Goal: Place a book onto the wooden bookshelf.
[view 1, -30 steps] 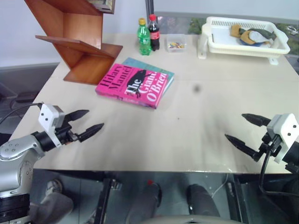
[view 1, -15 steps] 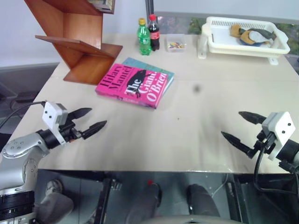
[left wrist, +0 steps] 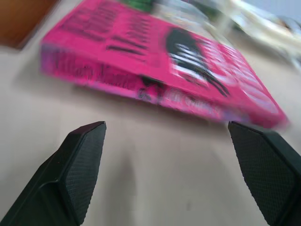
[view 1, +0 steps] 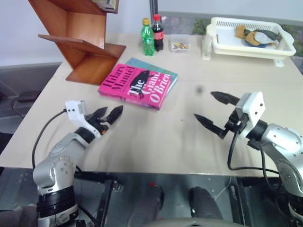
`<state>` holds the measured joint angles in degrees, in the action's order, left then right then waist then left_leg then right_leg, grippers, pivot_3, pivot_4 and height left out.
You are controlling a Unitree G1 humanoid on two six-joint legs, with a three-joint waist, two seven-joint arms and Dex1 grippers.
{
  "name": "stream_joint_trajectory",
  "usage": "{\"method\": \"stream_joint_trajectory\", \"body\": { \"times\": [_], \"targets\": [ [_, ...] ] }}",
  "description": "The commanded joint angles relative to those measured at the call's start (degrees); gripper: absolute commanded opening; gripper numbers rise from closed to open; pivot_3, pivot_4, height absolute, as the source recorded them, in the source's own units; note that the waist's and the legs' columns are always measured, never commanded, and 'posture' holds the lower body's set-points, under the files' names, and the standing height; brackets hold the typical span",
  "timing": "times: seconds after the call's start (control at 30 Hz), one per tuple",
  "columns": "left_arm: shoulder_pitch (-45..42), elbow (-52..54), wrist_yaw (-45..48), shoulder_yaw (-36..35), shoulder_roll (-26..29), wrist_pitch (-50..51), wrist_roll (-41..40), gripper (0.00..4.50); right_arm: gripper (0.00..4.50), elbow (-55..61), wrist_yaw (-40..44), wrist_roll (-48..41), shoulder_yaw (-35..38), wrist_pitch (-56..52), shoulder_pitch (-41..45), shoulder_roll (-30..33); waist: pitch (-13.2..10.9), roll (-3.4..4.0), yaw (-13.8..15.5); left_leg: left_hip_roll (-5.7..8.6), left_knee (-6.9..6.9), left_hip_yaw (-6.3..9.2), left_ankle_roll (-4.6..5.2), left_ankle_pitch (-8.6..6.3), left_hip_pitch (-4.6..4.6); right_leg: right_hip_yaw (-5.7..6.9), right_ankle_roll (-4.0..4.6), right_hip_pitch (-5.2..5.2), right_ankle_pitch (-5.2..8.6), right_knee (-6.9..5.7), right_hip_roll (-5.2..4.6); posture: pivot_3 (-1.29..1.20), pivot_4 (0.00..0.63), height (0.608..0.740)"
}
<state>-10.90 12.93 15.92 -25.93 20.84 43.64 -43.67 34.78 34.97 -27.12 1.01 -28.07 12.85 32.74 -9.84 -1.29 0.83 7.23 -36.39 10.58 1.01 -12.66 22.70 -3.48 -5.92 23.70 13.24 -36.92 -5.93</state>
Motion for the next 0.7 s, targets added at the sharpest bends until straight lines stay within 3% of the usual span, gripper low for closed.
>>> {"method": "stream_joint_trajectory", "body": {
  "times": [0.03, 0.27, 0.7],
  "targets": [
    [-3.29, 0.84, -12.04, -3.13, -8.43, 2.82, -6.82, 4.44, 4.5, -1.95, 1.73, 1.79, -4.79, 2.79, 5.79, -2.22, -0.01, -0.01, -0.02, 0.02, -0.02, -0.01, -0.01, 0.01, 0.02, -0.02, -0.01, 0.0, 0.0, 0.01, -0.02, 0.0, 0.15, 0.74],
    [-7.08, -2.28, -19.74, -5.71, -15.11, 2.74, -14.67, 4.44, 4.5, -3.81, 4.75, 1.99, -7.21, 3.49, 9.68, -2.85, 0.0, -0.02, -0.05, 0.03, -0.02, 0.03, -0.06, 0.01, 0.05, 0.02, 0.0, 0.02, 0.0, 0.01, 0.01, 0.0, 0.15, 0.74],
    [-13.12, -10.61, -20.3, -6.13, -16.65, -0.79, -19.98, 4.44, 4.5, 0.86, 7.46, 0.06, -2.74, 2.7, 3.29, 1.75, 0.0, -0.04, 0.11, 0.08, -0.04, 0.04, -0.06, 0.01, 0.07, 0.06, 0.0, 0.0, 0.0, 0.01, -0.01, 0.0, 0.15, 0.74]
  ]
}}
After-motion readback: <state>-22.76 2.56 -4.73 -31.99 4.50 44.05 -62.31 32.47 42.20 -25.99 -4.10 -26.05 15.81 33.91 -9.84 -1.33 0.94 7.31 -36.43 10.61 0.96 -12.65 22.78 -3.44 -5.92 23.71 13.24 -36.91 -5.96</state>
